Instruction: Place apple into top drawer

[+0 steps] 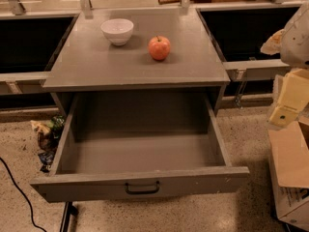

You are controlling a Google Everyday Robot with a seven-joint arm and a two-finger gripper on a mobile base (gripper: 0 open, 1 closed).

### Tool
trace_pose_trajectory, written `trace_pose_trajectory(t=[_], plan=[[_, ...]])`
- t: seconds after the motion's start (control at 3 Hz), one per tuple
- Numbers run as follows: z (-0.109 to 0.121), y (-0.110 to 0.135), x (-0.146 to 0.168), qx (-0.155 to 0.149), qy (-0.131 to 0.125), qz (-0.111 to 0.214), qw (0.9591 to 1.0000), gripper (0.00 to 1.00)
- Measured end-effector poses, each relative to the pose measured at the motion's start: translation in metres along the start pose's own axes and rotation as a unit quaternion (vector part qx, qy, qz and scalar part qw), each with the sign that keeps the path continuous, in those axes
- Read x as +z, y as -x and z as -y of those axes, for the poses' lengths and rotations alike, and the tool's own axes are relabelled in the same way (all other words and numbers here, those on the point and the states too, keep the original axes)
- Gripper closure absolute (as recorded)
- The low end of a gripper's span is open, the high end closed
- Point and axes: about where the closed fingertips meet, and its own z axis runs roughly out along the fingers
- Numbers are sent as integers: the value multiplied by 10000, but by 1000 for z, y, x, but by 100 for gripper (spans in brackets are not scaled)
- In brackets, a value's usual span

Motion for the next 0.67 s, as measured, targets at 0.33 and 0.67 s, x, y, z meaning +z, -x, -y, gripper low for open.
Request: trace_pose_trajectory(t=[0.33,0.67], plan=[[0,0,0,1,-2,0,10000,0],[6,3,-2,54,-93,-9,9999,0]])
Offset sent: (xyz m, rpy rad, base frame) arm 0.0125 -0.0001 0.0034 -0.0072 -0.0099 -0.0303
